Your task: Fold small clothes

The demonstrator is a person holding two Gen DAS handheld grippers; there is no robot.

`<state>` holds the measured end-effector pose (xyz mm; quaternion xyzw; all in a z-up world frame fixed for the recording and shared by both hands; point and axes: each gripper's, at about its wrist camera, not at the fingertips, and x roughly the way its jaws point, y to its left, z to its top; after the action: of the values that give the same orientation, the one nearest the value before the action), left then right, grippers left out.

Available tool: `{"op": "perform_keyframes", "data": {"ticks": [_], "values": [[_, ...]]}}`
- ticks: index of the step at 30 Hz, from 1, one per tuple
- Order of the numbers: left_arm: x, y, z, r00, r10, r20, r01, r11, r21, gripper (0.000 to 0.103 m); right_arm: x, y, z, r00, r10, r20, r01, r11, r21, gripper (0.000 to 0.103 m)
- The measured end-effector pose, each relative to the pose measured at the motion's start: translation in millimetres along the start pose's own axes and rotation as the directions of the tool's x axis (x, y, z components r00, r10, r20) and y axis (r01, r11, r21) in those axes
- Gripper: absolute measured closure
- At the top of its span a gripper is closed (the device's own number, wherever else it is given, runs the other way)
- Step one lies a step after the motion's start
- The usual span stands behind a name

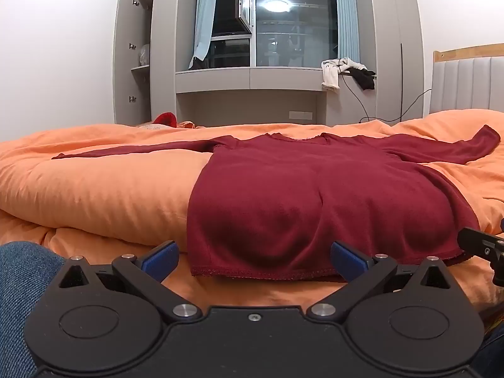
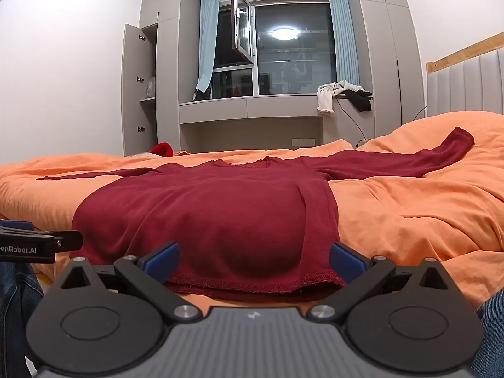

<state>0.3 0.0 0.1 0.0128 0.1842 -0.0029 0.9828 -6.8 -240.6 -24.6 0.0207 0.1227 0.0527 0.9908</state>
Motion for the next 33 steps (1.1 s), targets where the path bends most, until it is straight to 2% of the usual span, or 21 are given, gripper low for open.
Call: {"op": "perform_keyframes", "data": {"ticks": [33], "values": [[0.0,0.4,-2.5,1.0,0.0,0.01,0.0,1.0,0.0,0.001,-0.9,0.8,0.9,1.0,-0.002,0.0,0.002,1.0,-0.001,0.0]]}}
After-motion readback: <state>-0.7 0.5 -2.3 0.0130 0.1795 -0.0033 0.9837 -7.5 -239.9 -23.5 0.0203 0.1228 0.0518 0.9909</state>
